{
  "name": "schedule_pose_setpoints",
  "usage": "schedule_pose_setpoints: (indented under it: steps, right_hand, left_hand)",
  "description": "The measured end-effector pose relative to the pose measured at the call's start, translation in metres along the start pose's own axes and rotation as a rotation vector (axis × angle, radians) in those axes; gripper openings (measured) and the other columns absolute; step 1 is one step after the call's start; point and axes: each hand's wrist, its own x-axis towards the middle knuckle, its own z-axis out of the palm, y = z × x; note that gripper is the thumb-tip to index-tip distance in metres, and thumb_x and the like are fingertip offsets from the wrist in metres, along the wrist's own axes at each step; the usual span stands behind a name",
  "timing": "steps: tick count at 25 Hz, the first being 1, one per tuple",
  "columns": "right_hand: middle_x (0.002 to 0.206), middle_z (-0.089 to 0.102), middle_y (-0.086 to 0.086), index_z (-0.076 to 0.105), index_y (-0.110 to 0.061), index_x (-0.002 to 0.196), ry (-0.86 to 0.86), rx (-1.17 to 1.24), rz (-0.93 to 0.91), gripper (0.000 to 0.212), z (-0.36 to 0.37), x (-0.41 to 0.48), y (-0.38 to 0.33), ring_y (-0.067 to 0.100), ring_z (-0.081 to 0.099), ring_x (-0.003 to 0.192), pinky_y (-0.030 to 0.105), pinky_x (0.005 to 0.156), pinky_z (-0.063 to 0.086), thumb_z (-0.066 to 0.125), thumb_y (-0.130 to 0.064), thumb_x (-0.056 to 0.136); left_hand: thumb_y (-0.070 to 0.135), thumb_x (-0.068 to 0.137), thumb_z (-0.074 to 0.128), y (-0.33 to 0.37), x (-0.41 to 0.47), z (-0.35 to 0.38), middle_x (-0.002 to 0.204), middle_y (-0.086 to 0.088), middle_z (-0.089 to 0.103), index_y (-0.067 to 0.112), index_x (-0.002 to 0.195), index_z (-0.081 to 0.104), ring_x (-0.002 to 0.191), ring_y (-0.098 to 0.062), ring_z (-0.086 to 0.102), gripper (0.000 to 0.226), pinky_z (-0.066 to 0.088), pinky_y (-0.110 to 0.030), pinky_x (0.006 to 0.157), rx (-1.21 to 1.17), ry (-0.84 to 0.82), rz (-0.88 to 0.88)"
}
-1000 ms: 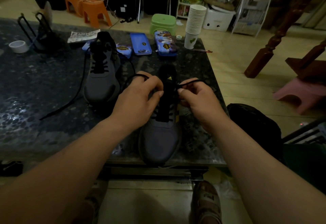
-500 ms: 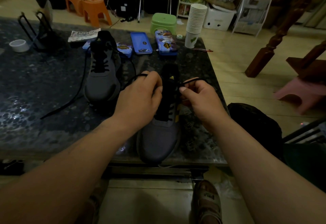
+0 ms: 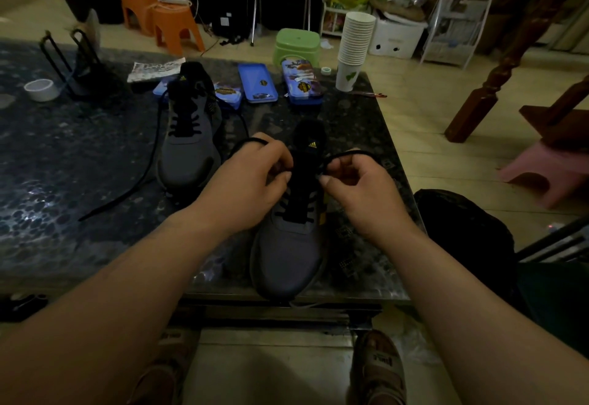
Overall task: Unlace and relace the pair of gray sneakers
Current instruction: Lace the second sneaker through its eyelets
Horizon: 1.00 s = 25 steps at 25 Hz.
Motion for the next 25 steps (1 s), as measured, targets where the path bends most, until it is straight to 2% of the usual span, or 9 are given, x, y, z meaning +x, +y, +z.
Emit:
schedule_pose_setpoints:
  steps: [2, 4, 6, 8, 11, 13, 17, 21, 25]
  right_hand:
    - [0.089, 0.068, -0.013, 0.062, -0.03, 0.094, 0.063, -0.072, -0.034, 0.018, 0.001, -0.001, -0.002, -0.005, 0.063, 0.078, 0.008, 0.069, 0.047, 0.079, -0.024, 0.09]
    - [0.091, 0.069, -0.012, 0.062, -0.032, 0.101, 0.095, -0.096, -0.036, 0.021, 0.002, 0.001, -0.002, -0.002, 0.064, 0.083, 0.013, 0.073, 0.05, 0.079, -0.028, 0.09]
    - [0.093, 0.07, -0.011, 0.063, -0.031, 0.105, 0.087, -0.076, -0.033, 0.021, 0.001, 0.003, -0.003, 0.002, 0.067, 0.086, 0.02, 0.077, 0.053, 0.078, -0.029, 0.09]
    - [0.092, 0.072, -0.011, 0.066, -0.03, 0.1, 0.064, -0.093, -0.023, 0.012, -0.001, 0.003, -0.005, 0.0, 0.067, 0.084, 0.019, 0.074, 0.053, 0.075, -0.027, 0.093]
    - [0.09, 0.072, -0.013, 0.068, -0.031, 0.097, 0.021, -0.085, -0.004, 0.017, -0.002, 0.004, -0.005, -0.002, 0.066, 0.081, 0.018, 0.072, 0.052, 0.069, -0.014, 0.093]
    - [0.094, 0.073, -0.012, 0.069, -0.03, 0.102, 0.0, -0.06, 0.003, 0.023, -0.003, 0.004, -0.003, 0.002, 0.069, 0.086, 0.027, 0.081, 0.058, 0.067, -0.01, 0.093]
    - [0.092, 0.074, -0.007, 0.068, -0.031, 0.094, 0.033, -0.071, 0.016, 0.007, -0.002, 0.008, 0.0, 0.012, 0.071, 0.088, 0.045, 0.088, 0.06, 0.069, -0.025, 0.097]
    - [0.091, 0.073, -0.005, 0.067, -0.029, 0.094, 0.041, -0.029, 0.04, 0.006, 0.001, 0.01, 0.0, 0.015, 0.071, 0.088, 0.05, 0.088, 0.059, 0.067, -0.024, 0.098]
    - [0.09, 0.073, -0.005, 0.067, -0.027, 0.094, 0.034, -0.016, 0.062, 0.006, 0.001, 0.011, 0.001, 0.017, 0.071, 0.088, 0.052, 0.089, 0.059, 0.066, -0.024, 0.098]
  left_hand:
    - [0.026, 0.095, 0.066, 0.002, 0.001, -0.003, 0.106, 0.006, 0.052, 0.029, 0.099, 0.056, 0.087, -0.016, 0.057, 0.011, 0.054, -0.045, 0.074, 0.04, -0.024, 0.058]
    - [0.031, 0.095, 0.064, 0.005, 0.0, -0.002, 0.107, 0.009, 0.052, 0.032, 0.099, 0.057, 0.087, -0.018, 0.059, 0.009, 0.054, -0.044, 0.068, 0.122, -0.018, 0.076]
    - [0.033, 0.095, 0.062, 0.01, -0.002, 0.001, 0.106, 0.01, 0.054, 0.031, 0.099, 0.057, 0.085, -0.019, 0.061, 0.007, 0.053, -0.041, 0.063, 0.201, 0.022, 0.038]
    - [0.032, 0.095, 0.062, 0.012, -0.002, 0.003, 0.101, 0.008, 0.056, 0.027, 0.098, 0.056, 0.083, -0.019, 0.06, 0.009, 0.051, -0.041, 0.064, 0.196, 0.063, -0.009]
    - [0.027, 0.096, 0.061, 0.008, -0.001, 0.007, 0.094, 0.008, 0.055, 0.023, 0.098, 0.054, 0.081, -0.012, 0.056, 0.008, 0.049, -0.039, 0.068, 0.094, 0.079, -0.052]
    - [0.024, 0.1, 0.059, 0.002, -0.002, 0.007, 0.095, 0.012, 0.057, 0.023, 0.105, 0.055, 0.084, -0.005, 0.057, 0.007, 0.048, -0.03, 0.072, -0.02, 0.084, -0.122]
    - [0.028, 0.101, 0.064, -0.002, 0.003, 0.009, 0.107, 0.014, 0.063, 0.022, 0.133, 0.056, 0.089, 0.007, 0.061, 0.033, 0.048, -0.012, 0.078, -0.309, 0.107, -0.338]
    - [0.024, 0.099, 0.069, 0.0, 0.008, 0.009, 0.093, 0.007, 0.068, 0.024, 0.108, 0.066, 0.077, 0.0, 0.062, 0.009, 0.051, -0.018, 0.074, -0.451, 0.164, -0.377]
    - [0.021, 0.096, 0.071, -0.002, 0.005, 0.009, 0.088, 0.009, 0.066, 0.023, 0.096, 0.059, 0.077, 0.0, 0.061, 0.012, 0.047, -0.016, 0.07, -0.311, 0.12, -0.344]
